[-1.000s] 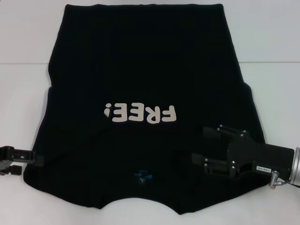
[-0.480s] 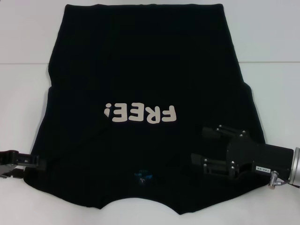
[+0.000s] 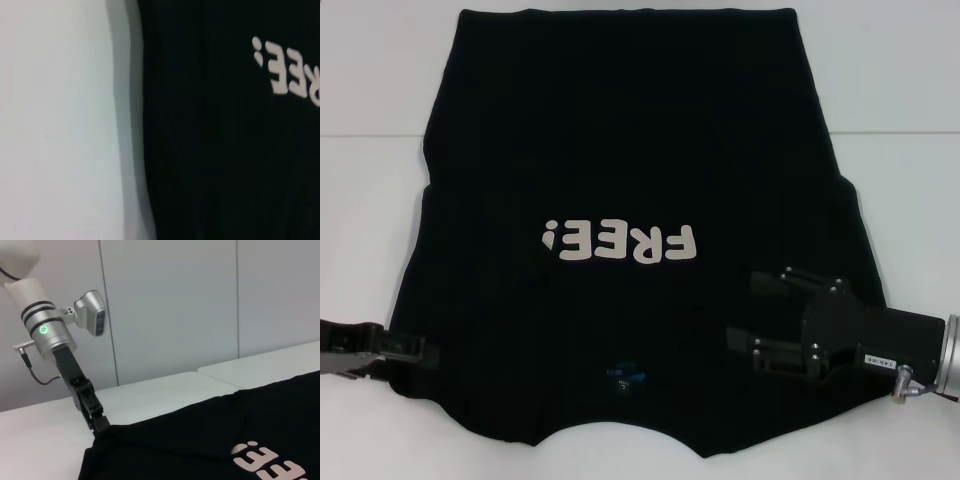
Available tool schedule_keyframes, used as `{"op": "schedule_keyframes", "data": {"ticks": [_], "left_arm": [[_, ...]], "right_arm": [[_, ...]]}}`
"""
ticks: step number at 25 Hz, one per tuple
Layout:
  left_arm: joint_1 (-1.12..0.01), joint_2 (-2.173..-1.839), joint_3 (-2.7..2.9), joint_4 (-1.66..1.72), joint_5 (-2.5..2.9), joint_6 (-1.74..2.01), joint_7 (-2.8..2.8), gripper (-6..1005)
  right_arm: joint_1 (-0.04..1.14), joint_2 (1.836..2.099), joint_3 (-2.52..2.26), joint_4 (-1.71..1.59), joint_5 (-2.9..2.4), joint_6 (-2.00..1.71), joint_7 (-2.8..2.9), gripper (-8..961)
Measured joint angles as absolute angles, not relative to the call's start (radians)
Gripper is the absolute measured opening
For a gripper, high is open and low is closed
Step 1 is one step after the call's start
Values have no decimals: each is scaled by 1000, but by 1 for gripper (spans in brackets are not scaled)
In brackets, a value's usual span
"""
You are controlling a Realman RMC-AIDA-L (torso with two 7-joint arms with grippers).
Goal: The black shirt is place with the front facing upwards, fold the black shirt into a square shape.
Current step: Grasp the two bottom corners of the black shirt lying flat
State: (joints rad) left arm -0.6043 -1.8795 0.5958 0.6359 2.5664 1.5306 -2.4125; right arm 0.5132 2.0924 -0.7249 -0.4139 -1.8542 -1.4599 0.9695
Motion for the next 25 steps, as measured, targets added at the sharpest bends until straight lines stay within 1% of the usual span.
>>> {"op": "schedule_keyframes", "data": {"ticks": [2, 13, 22, 25], "left_arm": [[-604, -1880, 614, 639, 2566, 1523, -2418, 917], [-600, -1880, 617, 651, 2566, 1497, -2415, 555], [-595, -1883, 618, 652, 2565, 1484, -2396, 289], [-595, -1887, 619, 651, 2565, 1483, -2395, 164]], "right_arm": [[512, 2092, -722, -414, -1854, -1465, 970, 827], [511, 2092, -722, -414, -1854, -1470, 971, 825], [511, 2091, -721, -411, -1854, -1471, 976, 824], [511, 2089, -721, -414, -1854, -1470, 1004, 823]]}}
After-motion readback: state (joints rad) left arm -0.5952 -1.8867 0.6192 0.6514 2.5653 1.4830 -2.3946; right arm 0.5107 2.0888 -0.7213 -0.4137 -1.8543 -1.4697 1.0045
